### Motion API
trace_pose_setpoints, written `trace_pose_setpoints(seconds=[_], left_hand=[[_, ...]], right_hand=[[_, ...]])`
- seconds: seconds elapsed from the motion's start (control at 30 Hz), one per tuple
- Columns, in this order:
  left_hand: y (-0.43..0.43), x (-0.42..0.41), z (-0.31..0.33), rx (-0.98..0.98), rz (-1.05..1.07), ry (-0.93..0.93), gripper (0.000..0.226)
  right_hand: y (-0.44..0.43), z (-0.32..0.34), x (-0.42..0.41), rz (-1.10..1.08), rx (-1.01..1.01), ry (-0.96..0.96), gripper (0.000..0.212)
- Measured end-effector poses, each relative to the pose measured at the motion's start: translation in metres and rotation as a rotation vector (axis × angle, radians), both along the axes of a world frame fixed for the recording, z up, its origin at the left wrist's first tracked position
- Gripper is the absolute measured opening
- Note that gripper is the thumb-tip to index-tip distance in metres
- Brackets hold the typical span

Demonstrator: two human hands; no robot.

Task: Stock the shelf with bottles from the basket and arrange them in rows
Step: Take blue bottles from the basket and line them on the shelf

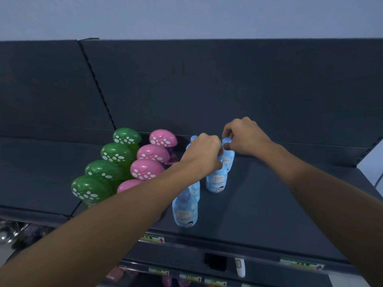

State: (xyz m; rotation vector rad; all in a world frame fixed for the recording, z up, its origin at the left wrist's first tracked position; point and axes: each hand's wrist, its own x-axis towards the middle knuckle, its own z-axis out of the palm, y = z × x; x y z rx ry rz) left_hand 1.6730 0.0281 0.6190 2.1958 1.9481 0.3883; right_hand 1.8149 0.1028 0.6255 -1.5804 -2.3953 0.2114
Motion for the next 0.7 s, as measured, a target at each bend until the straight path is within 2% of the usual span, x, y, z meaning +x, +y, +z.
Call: trace_pose_setpoints(seconds=[0.27,0.7], left_hand=[[0.008,-0.002,-0.002,0.0,-0.022,-0.038,0.023],[0.014,-0.004,-0.011,0.056,-0.073,-0.041,0.018]], right_hand=[[0.013,-0.007,-0.008,-0.004,-0.037,-0.016,0.012],[0.021,-0.012,-0.01,-0.02,-0.112,0.073,0.013]])
